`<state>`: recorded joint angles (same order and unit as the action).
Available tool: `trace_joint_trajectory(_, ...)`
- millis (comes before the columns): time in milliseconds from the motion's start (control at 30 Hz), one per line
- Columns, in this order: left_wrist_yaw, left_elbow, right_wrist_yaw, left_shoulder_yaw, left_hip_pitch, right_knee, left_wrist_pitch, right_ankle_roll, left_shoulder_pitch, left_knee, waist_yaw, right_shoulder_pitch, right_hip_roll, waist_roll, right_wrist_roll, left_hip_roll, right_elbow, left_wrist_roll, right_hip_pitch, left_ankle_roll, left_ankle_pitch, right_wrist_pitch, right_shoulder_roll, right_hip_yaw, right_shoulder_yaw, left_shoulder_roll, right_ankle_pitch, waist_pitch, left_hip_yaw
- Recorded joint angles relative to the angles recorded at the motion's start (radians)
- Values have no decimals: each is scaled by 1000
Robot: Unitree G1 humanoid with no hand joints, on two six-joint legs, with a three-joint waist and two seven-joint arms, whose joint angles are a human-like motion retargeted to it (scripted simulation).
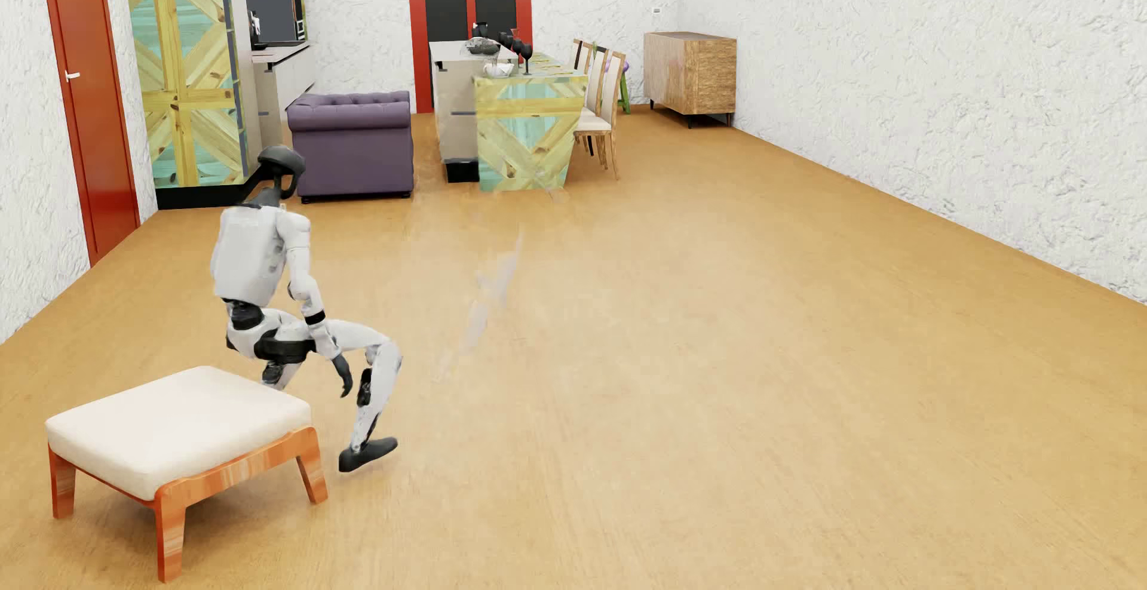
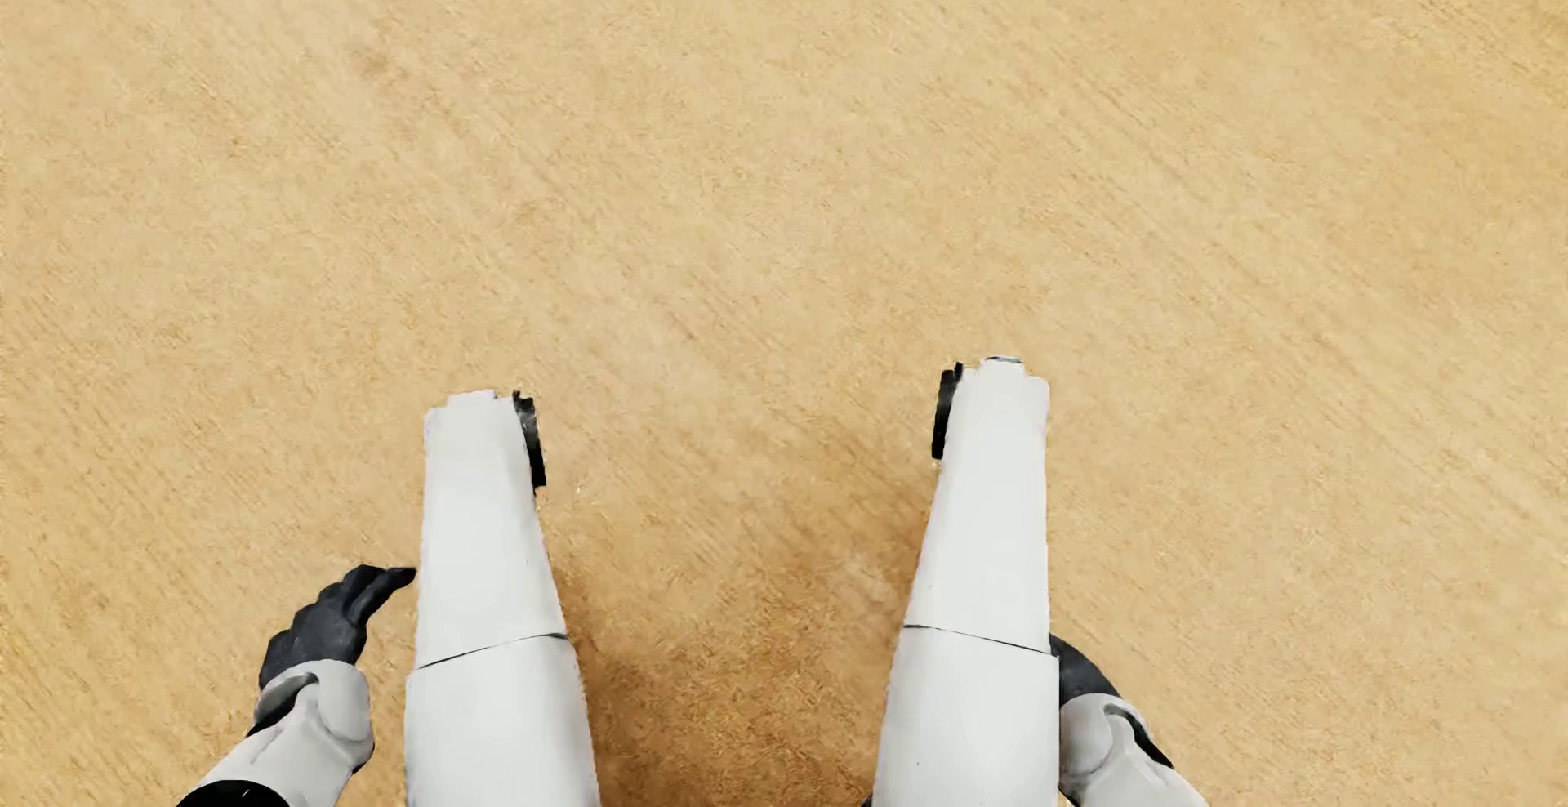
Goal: Rise from the light gray chair
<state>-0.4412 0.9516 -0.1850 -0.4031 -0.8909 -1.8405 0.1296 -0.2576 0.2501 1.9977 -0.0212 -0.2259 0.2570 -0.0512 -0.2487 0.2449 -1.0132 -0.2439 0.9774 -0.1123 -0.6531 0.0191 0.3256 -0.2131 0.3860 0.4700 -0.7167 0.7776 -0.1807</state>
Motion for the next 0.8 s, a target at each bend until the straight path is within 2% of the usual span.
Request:
trace_joint_trajectory(33,11,53,-8,-19,7,4,-9,-5,17,1,6,3,9,1,24,2,-34,10,-15,5,-7,51,-17,4,-6,-23,-7,-10,5)
trace_joint_trajectory(67,19,76,-27,-22,8,3,-6,-7,22,2,6,-6,15,5,93,3,-72,20,-20,4,-11,30,-44,3,-31,-36,-13,-22,4)
trace_joint_trajectory(100,19,85,-71,-22,19,0,-5,-41,22,-2,3,-3,26,6,116,-1,-87,26,-30,10,-12,16,-56,0,-39,-46,-8,-26,12)
trace_joint_trajectory(133,21,95,-84,-22,25,3,-11,-29,21,-5,4,-1,28,9,113,-2,-94,34,-45,8,1,5,-52,6,-44,-59,-15,-29,16)
trace_joint_trajectory(167,-3,112,-82,-24,35,0,19,-28,20,-9,4,-6,27,8,112,-6,-96,23,-52,10,5,3,-42,3,-37,-66,-11,-28,18)
trace_joint_trajectory(200,-8,115,-86,-27,48,0,17,-29,17,-5,7,-3,25,11,108,-9,-88,30,-67,6,3,15,-34,4,-28,-74,-9,-24,18)
trace_joint_trajectory(233,-5,119,-89,-35,58,1,16,-22,11,-8,8,10,23,10,70,-16,-60,31,-78,17,1,11,-22,7,-8,-76,-10,-28,17)
trace_joint_trajectory(267,-7,123,-54,-36,66,0,19,-21,5,-8,12,15,20,7,38,-23,-42,20,-87,16,1,0,-20,6,-8,-84,-6,-27,13)
trace_joint_trajectory(300,0,130,-61,-30,70,2,1,-18,5,-7,13,9,15,3,22,-32,-49,15,-93,18,-2,2,-26,4,-7,-85,-6,-24,10)
trace_joint_trajectory(333,4,131,-64,-31,72,11,6,24,7,-9,15,2,10,-2,16,-40,-53,17,-105,11,2,-9,-30,6,-8,-83,-23,-16,9)
trace_joint_trajectory(367,-2,128,-63,-36,70,4,15,17,-2,-17,16,7,7,-8,23,-49,-47,20,-102,13,37,-19,-34,7,-6,-78,-14,-18,8)
trace_joint_trajectory(400,0,129,-62,-31,74,8,7,35,-1,-21,17,0,2,-12,22,-53,-56,20,-107,4,40,-13,-34,7,-6,-78,-23,-6,6)
trace_joint_trajectory(433,11,125,-46,-18,62,1,-7,11,-2,-22,15,-2,0,-15,23,-55,-54,26,-98,-9,46,-3,-35,6,-4,-71,-6,-2,2)
trace_joint_trajectory(500,10,128,-45,-4,52,1,-5,10,-4,-32,11,-6,2,-25,27,-63,-52,23,-90,-5,65,3,-38,5,-5,-64,-6,14,7)
trace_joint_trajectory(533,18,113,-39,8,46,-1,-16,5,-19,-32,10,-7,-1,-29,25,-57,-54,13,-79,-12,71,1,-37,1,-2,-55,-5,15,8)
trace_joint_trajectory(600,28,106,-29,16,27,-2,-36,2,-25,-39,7,-14,1,-28,18,-59,-49,24,-56,-10,75,15,-27,1,-3,-51,-6,21,12)
trace_joint_trajectory(733,9,92,-13,43,-45,-8,-31,6,-26,-35,4,-22,-4,-21,8,-53,-21,29,14,-16,73,21,-5,-7,-9,-56,-17,27,-3)
trace_joint_trajectory(767,14,83,-9,43,-70,-7,-7,9,-30,-39,7,-29,-8,-23,0,-59,-12,8,41,-9,78,10,0,-15,-15,-59,-11,31,-4)
trace_joint_trajectory(800,50,67,-1,47,-98,0,-9,14,-31,-46,5,-34,-15,-23,6,-61,-6,6,66,-11,77,9,3,-18,-9,-51,-11,26,-10)
